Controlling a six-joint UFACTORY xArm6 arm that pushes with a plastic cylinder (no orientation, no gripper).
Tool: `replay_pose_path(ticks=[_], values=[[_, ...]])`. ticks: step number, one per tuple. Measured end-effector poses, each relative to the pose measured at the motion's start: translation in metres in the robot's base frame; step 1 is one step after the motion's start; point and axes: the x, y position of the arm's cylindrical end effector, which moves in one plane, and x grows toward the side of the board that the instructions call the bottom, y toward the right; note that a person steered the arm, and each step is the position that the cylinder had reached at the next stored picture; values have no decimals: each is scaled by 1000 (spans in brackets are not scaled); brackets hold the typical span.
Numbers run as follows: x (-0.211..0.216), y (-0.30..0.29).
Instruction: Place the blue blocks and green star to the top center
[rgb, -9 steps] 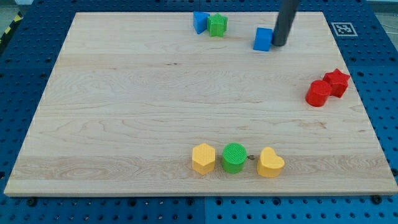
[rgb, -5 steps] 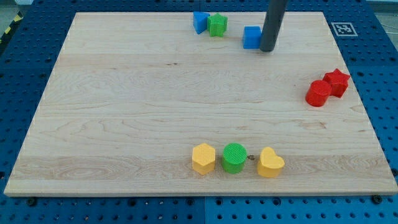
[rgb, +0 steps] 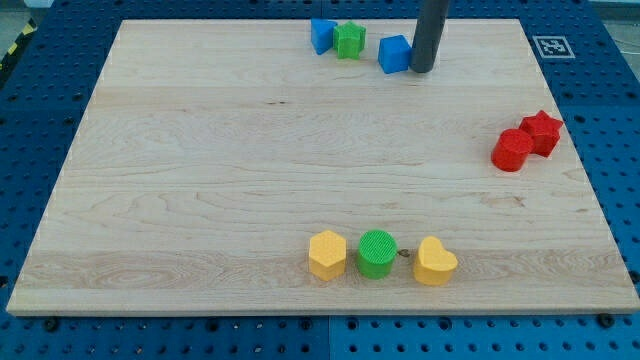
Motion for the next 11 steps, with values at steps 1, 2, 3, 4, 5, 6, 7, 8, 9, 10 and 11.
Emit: replay_pose_path(ticks=[1,2,3,4,5,6,7,8,9,10,11], values=[[0,0],[-1,-6],[-6,-24],[-9,-37],[-9,-46],[-9,-46],[-23,-49],[-32,-50],[-38,-50],[-46,-50],[-43,-46]])
